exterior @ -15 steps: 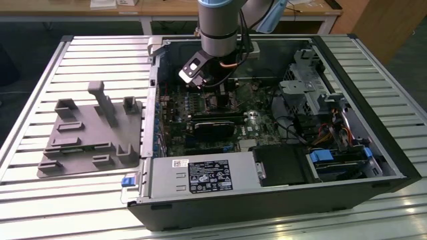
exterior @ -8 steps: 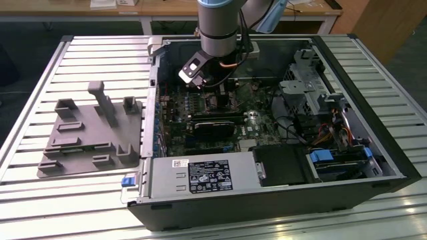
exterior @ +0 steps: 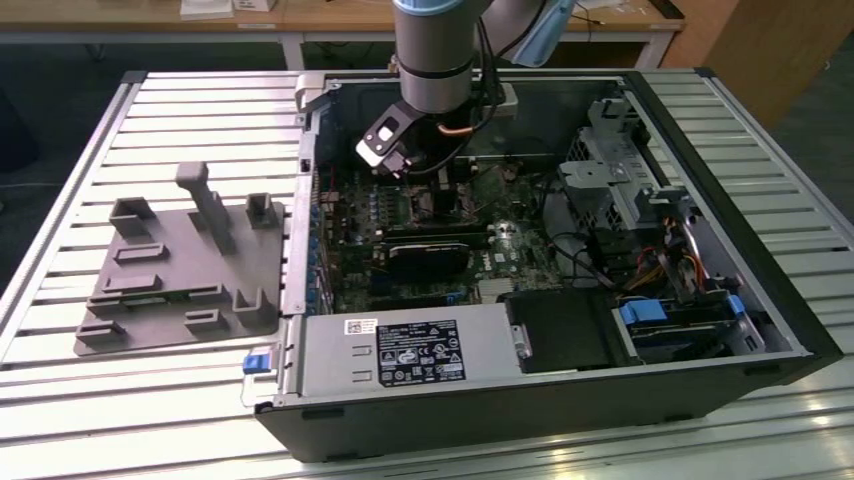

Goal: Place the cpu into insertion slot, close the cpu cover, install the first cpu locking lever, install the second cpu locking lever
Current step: 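Place the cpu into insertion slot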

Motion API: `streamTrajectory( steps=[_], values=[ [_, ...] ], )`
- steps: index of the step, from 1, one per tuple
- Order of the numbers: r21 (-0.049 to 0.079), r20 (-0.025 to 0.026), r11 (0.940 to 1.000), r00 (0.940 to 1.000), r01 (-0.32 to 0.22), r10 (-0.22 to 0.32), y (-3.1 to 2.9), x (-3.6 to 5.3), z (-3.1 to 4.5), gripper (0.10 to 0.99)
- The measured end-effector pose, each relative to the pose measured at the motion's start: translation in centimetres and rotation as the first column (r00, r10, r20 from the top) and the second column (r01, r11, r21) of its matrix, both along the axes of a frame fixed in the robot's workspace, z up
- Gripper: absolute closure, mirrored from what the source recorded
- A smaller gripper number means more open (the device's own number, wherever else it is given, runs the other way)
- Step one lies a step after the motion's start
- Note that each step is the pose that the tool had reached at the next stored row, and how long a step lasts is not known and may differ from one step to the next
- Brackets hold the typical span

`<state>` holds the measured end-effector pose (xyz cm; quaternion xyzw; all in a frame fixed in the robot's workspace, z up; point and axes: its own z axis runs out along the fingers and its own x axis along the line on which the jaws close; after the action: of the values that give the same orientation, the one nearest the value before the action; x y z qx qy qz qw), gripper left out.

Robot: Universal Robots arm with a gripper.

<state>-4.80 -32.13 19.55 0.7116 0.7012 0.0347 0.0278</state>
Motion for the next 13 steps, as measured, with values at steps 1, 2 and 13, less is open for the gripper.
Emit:
streamTrajectory(
  steps=[1, 2, 13],
  values=[
    [0.000, 0.0000, 1.0000, 1.0000, 0.000, 0.000, 0.00, 0.00, 0.00, 0.557],
    [0.000, 0.0002, 1.0000, 1.0000, 0.000, 0.000, 0.00, 0.00, 0.04, 0.557],
    [0.004, 0.0135, 1.0000, 0.9999, -0.001, 0.001, 0.00, 0.01, 0.40, 0.557]
  ],
)
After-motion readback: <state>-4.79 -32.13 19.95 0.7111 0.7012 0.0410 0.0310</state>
